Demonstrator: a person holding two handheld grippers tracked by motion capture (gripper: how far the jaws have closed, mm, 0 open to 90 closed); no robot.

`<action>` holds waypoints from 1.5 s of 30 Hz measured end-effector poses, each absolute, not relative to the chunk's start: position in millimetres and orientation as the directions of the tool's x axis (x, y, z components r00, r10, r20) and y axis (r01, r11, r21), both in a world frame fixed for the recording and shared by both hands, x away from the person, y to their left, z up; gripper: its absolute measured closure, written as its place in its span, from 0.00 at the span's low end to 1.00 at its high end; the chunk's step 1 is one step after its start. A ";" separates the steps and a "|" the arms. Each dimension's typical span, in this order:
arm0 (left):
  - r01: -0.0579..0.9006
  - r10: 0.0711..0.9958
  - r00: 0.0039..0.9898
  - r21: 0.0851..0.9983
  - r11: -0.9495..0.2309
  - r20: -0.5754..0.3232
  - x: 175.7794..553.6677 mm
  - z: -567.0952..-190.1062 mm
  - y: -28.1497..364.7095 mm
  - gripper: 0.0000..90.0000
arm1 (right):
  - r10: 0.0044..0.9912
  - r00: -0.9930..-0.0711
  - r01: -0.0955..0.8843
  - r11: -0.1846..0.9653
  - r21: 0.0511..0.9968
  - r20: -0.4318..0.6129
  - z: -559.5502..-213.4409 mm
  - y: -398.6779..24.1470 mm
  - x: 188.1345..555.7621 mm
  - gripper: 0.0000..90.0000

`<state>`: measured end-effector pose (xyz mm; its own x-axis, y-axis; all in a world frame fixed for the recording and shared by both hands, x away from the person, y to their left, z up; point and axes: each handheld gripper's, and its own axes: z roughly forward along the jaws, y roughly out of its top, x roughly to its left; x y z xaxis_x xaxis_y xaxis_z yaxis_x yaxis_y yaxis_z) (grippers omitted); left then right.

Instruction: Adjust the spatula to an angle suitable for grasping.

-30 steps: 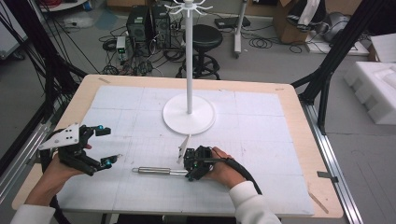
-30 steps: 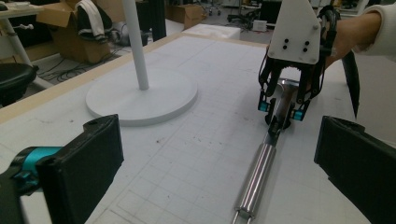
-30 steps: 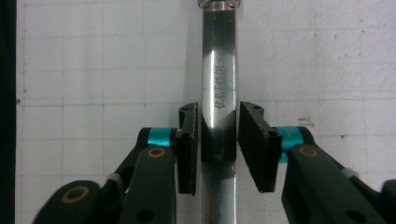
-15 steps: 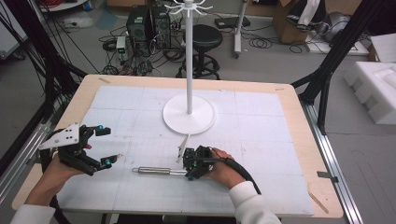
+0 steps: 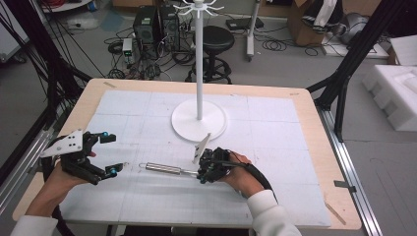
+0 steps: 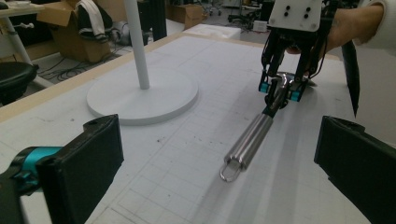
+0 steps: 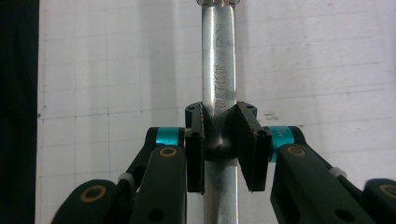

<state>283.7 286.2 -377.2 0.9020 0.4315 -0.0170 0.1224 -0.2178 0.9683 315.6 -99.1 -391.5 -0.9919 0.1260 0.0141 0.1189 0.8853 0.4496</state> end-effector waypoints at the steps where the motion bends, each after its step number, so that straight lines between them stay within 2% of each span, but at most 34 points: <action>1: 0.122 0.432 0.902 0.968 -0.218 -0.017 283.7 -377.3 286.2 0.02 | 0.129 -0.992 0.118 0.880 0.460 0.007 -389.5 -101.0 315.9 0.83; 20: 0.128 0.429 0.903 0.967 -0.220 -0.022 285.0 -377.9 284.4 0.02 | 0.156 -0.988 0.133 0.760 0.637 0.019 -360.4 -130.5 317.7 0.83; 27: 0.129 0.431 0.902 0.968 -0.216 -0.024 285.0 -377.5 285.2 0.02 | 0.144 -0.989 0.122 0.679 0.724 0.031 -350.5 -139.7 319.4 0.83; 45: 0.124 0.433 0.901 0.968 -0.219 -0.017 284.1 -376.6 286.0 0.02 | 0.097 -0.994 0.102 0.551 0.828 0.058 -319.2 -155.1 323.1 0.83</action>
<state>284.1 286.0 -376.6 0.9012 0.4330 -0.0169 0.1236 -0.2194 0.9678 323.1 -155.1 -319.2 -0.9937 0.0966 0.0577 0.1017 0.5511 0.8282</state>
